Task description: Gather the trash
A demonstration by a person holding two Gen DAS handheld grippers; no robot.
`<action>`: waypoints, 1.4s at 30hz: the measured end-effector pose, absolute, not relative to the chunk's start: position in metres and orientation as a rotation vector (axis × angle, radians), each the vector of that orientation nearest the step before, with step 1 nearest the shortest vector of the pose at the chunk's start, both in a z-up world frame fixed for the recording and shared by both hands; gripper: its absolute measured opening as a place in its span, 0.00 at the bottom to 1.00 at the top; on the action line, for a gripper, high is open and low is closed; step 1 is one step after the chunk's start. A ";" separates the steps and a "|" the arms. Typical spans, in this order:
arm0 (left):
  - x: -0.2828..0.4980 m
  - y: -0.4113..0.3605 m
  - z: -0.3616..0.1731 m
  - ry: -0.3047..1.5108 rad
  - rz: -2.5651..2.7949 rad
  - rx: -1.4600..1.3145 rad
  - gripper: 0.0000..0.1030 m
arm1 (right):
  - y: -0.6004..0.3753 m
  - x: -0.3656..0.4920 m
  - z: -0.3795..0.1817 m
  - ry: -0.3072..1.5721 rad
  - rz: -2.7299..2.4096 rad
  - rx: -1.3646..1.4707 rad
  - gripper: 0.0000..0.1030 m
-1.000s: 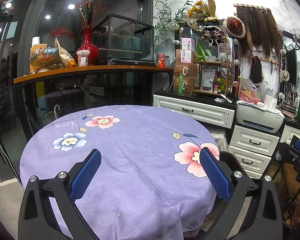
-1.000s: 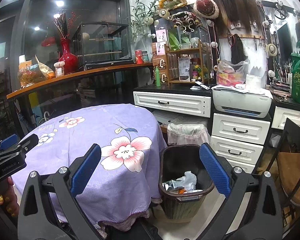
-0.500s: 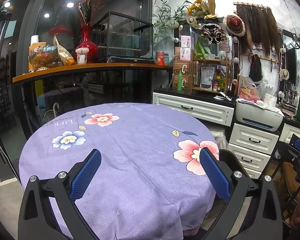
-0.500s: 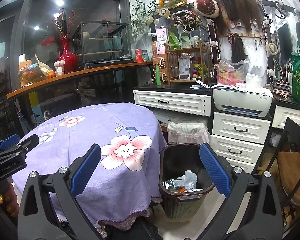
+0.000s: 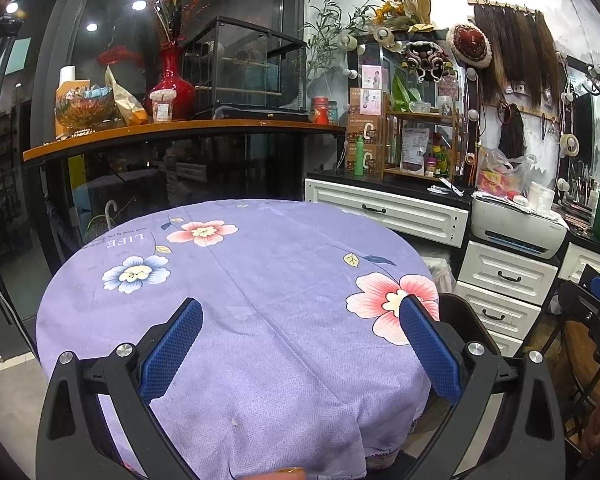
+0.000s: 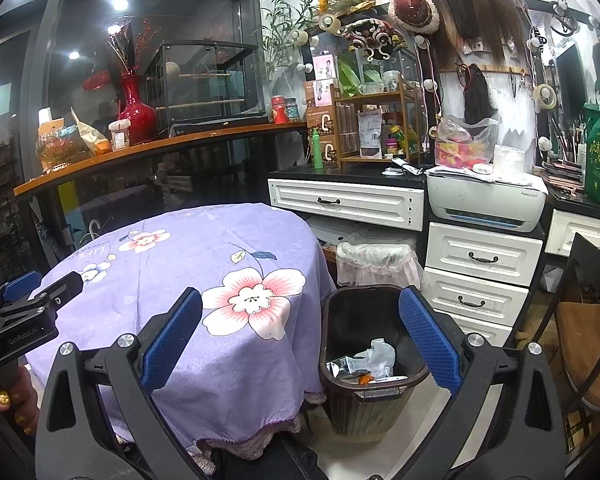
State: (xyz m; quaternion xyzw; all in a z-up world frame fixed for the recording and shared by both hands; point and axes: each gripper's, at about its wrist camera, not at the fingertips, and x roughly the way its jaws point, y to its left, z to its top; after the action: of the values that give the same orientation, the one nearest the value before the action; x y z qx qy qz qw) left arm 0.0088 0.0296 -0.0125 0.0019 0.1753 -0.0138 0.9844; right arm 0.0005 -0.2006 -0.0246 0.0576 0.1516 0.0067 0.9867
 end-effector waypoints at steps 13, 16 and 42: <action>0.011 0.029 -0.013 0.364 -0.031 0.006 0.95 | -0.197 0.001 -0.033 0.314 0.019 0.116 0.94; 0.011 0.030 -0.013 0.372 -0.034 0.002 0.95 | -0.196 0.001 -0.034 0.314 0.020 0.116 0.94; 0.012 0.029 -0.013 0.375 -0.039 0.003 0.95 | -0.196 0.002 -0.032 0.315 0.019 0.117 0.94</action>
State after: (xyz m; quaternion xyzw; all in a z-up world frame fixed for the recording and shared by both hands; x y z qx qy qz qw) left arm 0.0116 0.0293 -0.0132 0.0016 0.1865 -0.0192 0.9823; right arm 0.0023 -0.1957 -0.0317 0.0580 0.1569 0.0093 0.9859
